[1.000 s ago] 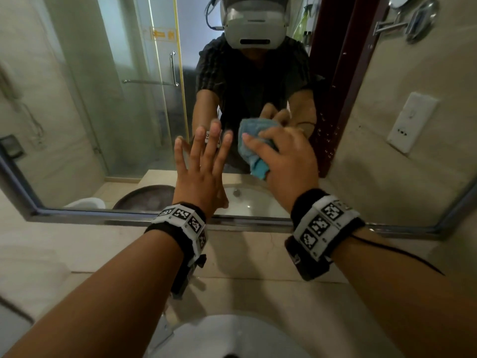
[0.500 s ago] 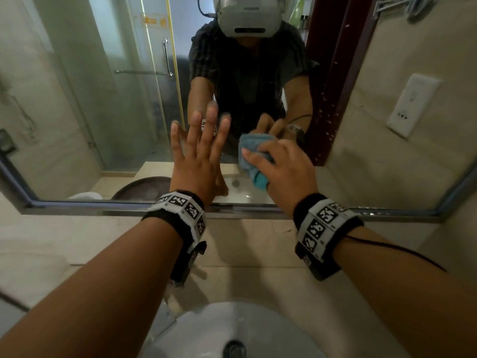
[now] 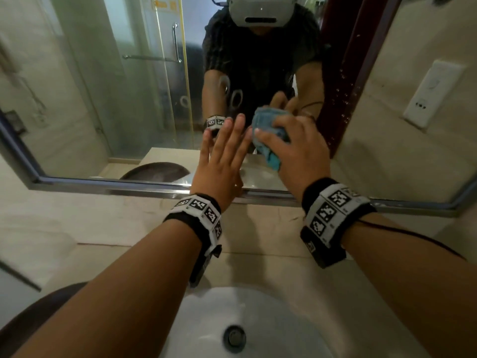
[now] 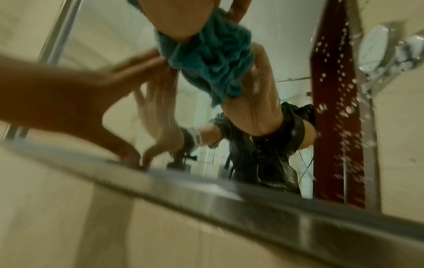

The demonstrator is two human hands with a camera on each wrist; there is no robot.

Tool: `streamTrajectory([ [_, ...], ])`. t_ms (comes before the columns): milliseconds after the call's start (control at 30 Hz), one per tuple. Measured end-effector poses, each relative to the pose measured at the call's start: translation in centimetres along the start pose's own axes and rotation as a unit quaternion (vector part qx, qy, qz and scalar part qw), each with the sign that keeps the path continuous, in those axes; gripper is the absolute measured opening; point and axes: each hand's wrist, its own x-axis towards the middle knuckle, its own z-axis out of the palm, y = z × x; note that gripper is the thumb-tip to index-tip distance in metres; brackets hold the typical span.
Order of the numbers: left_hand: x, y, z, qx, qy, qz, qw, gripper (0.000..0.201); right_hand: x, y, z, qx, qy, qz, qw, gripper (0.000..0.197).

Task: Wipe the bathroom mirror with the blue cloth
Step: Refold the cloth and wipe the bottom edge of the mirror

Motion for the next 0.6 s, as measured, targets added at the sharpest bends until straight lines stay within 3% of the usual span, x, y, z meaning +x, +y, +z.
streamTrajectory([
  [133,0.0,-0.3,0.6,-0.002,0.027,0.005,1.000,0.113,-4.5,0.7,2.6,-0.016,-0.070,-0.082,0.994,0.052],
  [267,-0.1,-0.8,0.8,0.026,0.009,0.007,1.000,0.125,-8.9,0.6,2.9,0.025,-0.171,-0.078,0.982,0.056],
  [333,-0.1,-0.8,0.9,0.032,0.008,0.006,0.999,0.128,-9.8,0.6,3.1,0.021,-0.168,-0.075,0.983,0.048],
  [433,0.0,-0.9,1.0,0.046,0.005,0.007,0.999,0.127,-9.0,0.0,4.2,0.040,-0.105,-0.075,0.991,0.035],
  [533,-0.1,-1.1,1.3,0.033,0.017,0.015,0.999,0.111,-7.3,-1.9,4.8,0.088,-0.108,-0.067,0.988,0.056],
  [600,-0.1,-1.2,1.3,0.024,0.018,0.017,0.999,0.112,-7.4,-1.5,4.6,0.079,-0.127,-0.093,0.984,0.060],
])
